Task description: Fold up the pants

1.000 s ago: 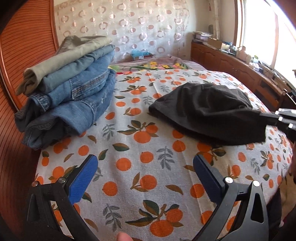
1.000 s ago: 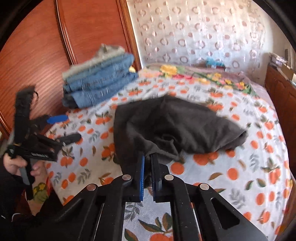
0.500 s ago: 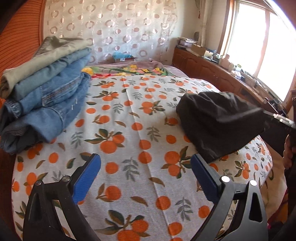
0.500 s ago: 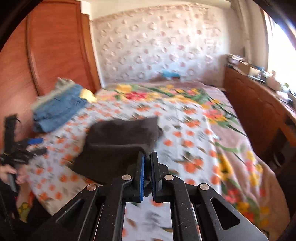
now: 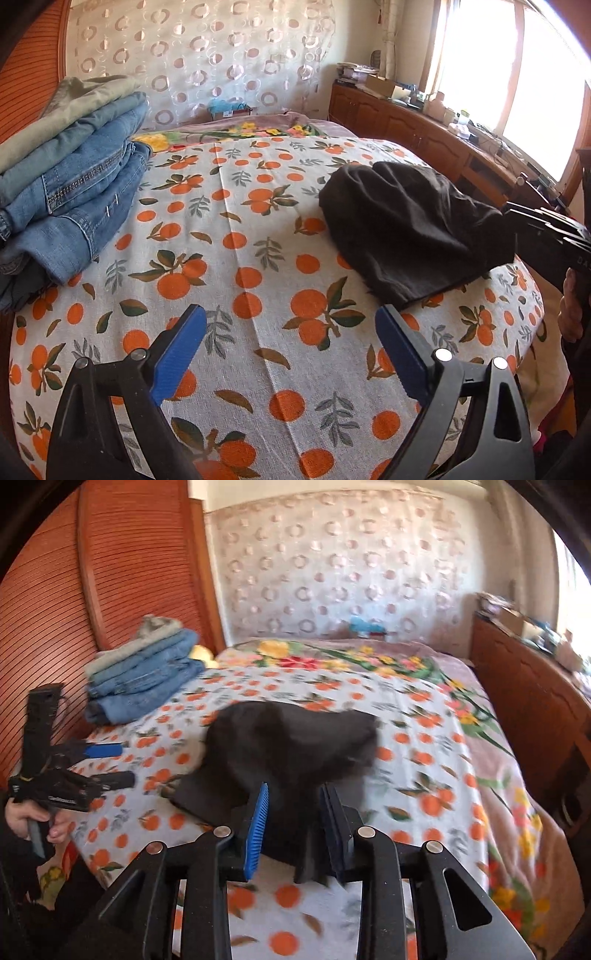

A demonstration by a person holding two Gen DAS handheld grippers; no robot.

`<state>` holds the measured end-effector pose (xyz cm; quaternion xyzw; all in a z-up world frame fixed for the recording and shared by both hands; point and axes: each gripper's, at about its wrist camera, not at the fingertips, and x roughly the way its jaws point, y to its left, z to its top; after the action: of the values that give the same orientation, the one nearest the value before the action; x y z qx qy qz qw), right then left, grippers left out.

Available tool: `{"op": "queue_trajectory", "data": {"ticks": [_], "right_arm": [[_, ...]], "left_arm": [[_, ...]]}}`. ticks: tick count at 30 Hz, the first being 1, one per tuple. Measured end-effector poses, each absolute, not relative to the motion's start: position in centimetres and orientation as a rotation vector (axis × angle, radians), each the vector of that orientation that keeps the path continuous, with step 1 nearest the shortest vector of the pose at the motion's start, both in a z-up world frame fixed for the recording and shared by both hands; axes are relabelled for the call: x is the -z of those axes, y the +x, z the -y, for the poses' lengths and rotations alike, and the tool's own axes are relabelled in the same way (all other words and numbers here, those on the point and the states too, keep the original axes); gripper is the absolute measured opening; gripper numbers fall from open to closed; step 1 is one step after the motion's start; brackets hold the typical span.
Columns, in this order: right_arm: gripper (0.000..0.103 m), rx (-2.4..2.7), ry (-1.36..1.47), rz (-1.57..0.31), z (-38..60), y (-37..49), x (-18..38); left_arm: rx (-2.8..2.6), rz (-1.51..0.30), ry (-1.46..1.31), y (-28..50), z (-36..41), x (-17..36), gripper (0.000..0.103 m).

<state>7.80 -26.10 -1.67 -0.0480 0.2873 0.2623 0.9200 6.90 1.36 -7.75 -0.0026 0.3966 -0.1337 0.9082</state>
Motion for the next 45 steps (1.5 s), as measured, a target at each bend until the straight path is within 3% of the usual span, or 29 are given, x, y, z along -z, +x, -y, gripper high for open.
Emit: {"op": "queue_trajectory", "data": {"ticks": [12, 26, 27, 28, 29, 30, 45], "right_arm": [[0.031, -0.776, -0.286, -0.758, 17.7, 9.9, 5.7], [0.031, -0.713, -0.387, -0.778, 15.3, 14.4, 5.6], [0.029, -0.703, -0.387, -0.769, 15.2, 14.5, 5.6], [0.02, -0.694, -0.379, -0.751, 15.3, 14.4, 5.5], [0.003, -0.694, -0.365, -0.729, 15.5, 14.3, 5.1], [0.002, -0.702, -0.348, -0.717, 15.8, 14.1, 4.7], [0.002, -0.632, -0.23, -0.415, 23.5, 12.5, -10.7]], "left_arm": [[0.243, -0.816, -0.016, 6.2, -3.0, 8.2, 0.094], [0.238, -0.817, -0.038, 5.7, -3.6, 8.6, 0.094], [0.241, -0.818, -0.041, 5.7, -3.6, 8.6, 0.094], [0.242, -0.82, -0.043, 5.7, -3.4, 8.7, 0.094], [0.244, -0.821, -0.043, 5.8, -3.3, 8.8, 0.094], [0.246, -0.823, -0.044, 5.8, -3.1, 8.8, 0.094], [0.381, -0.761, 0.013, 7.3, 3.4, 5.8, 0.094]]}}
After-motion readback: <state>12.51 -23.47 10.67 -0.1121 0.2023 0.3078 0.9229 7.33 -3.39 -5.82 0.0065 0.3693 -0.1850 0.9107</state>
